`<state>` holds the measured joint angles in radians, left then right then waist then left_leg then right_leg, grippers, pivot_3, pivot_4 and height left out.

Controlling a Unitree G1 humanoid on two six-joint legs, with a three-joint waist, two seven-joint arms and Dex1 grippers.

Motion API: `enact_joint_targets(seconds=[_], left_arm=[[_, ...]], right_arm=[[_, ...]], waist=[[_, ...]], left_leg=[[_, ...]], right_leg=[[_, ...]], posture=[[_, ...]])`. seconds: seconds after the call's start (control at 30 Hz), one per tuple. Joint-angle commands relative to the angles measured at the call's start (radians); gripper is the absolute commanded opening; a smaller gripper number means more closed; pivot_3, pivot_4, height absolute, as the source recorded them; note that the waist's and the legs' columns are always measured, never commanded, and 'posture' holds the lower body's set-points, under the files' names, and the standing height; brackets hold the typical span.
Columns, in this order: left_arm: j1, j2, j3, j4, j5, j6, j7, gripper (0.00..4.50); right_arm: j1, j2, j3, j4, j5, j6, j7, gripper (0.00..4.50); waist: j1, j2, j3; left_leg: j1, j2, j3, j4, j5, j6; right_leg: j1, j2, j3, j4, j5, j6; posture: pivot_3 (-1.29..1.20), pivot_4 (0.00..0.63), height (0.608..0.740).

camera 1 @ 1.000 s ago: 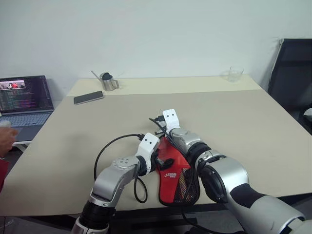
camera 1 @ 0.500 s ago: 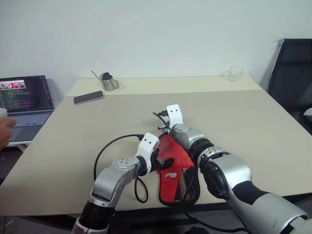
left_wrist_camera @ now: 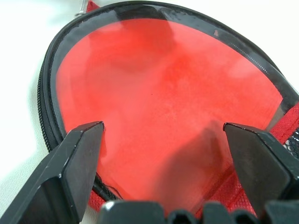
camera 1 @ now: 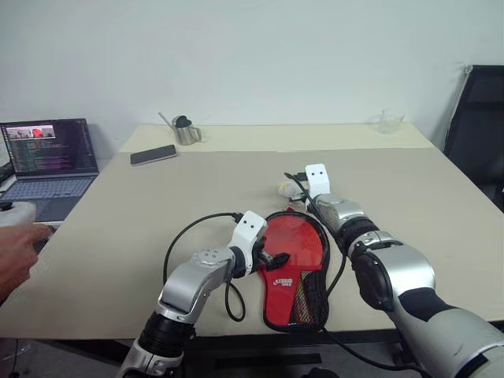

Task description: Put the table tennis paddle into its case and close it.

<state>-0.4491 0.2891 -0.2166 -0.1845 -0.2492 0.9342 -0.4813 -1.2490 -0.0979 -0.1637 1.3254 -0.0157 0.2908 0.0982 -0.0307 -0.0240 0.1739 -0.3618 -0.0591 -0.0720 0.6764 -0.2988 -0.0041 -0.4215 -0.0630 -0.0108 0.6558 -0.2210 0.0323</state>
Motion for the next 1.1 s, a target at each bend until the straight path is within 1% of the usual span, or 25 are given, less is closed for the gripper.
enact_joint_targets(seconds=[0.03,0.13,0.3,0.57,0.7,0.8,1.03,1.1], left_arm=[[-0.001,-0.003,-0.035,0.063,0.007,0.009,-0.014,4.5],[-0.018,-0.006,-0.046,0.087,0.008,-0.005,-0.028,4.5],[-0.04,-0.008,-0.062,0.122,0.01,-0.025,-0.052,4.5],[-0.07,-0.011,-0.08,0.19,0.029,-0.048,-0.065,4.5],[-0.088,-0.019,-0.079,0.225,0.034,-0.062,-0.065,4.5],[-0.1,-0.024,-0.086,0.244,0.038,-0.071,-0.074,4.5],[-0.13,-0.03,-0.105,0.287,0.052,-0.094,-0.102,4.5],[-0.14,-0.031,-0.108,0.301,0.056,-0.102,-0.11,4.5]], right_arm=[[0.002,-0.052,0.019,-0.084,-0.003,0.03,0.026,0.04],[0.034,-0.098,0.048,-0.154,-0.021,0.055,0.052,0.04],[0.106,-0.166,0.09,-0.338,-0.02,0.18,0.119,0.04],[0.291,-0.266,0.147,-0.687,-0.005,0.393,0.256,0.04],[0.371,-0.322,0.17,-0.864,0.031,0.529,0.362,0.04],[0.418,-0.369,0.191,-0.957,0.057,0.596,0.437,0.04],[0.541,-0.555,0.318,-1.231,0.148,0.718,0.709,0.04],[0.566,-0.596,0.347,-1.278,0.163,0.724,0.755,0.04]], waist=[[0.0,0.0,0.0],[0.002,0.001,0.0],[0.008,0.002,0.0],[0.028,0.003,0.0],[0.03,0.004,-0.001],[0.03,0.005,-0.001],[0.032,0.006,-0.002],[0.031,0.006,-0.002]], left_leg=[[0.0,0.0,0.0,0.0,0.0,0.0],[0.0,0.0,0.0,0.0,0.0,0.0],[-0.002,-0.001,-0.003,0.0,0.0,0.0],[-0.003,-0.001,-0.003,0.0,0.0,0.0],[-0.003,-0.001,-0.003,0.0,0.0,0.0],[-0.003,-0.001,-0.003,0.0,0.0,0.0],[-0.003,-0.001,-0.003,0.0,0.0,0.001],[-0.003,0.0,-0.003,0.0,-0.001,0.001]], right_leg=[[0.0,0.0,0.0,0.0,0.0,0.0],[0.0,0.0,-0.001,0.0,0.0,0.0],[0.002,-0.001,-0.003,-0.005,0.0,0.0],[0.002,-0.001,-0.003,-0.009,0.001,0.001],[0.003,-0.001,-0.004,-0.01,0.001,0.001],[0.003,-0.001,-0.004,-0.01,0.0,0.002],[0.003,0.0,-0.005,-0.011,0.0,0.002],[0.004,0.0,-0.005,-0.011,0.0,0.003]], posture=[[0.0,0.15,0.74],[0.0,0.15,0.74],[0.0,0.15,0.74],[0.0,0.15,0.74],[0.0,0.15,0.74],[0.0,0.15,0.74],[0.0,0.15,0.74],[0.0,0.15,0.74]])
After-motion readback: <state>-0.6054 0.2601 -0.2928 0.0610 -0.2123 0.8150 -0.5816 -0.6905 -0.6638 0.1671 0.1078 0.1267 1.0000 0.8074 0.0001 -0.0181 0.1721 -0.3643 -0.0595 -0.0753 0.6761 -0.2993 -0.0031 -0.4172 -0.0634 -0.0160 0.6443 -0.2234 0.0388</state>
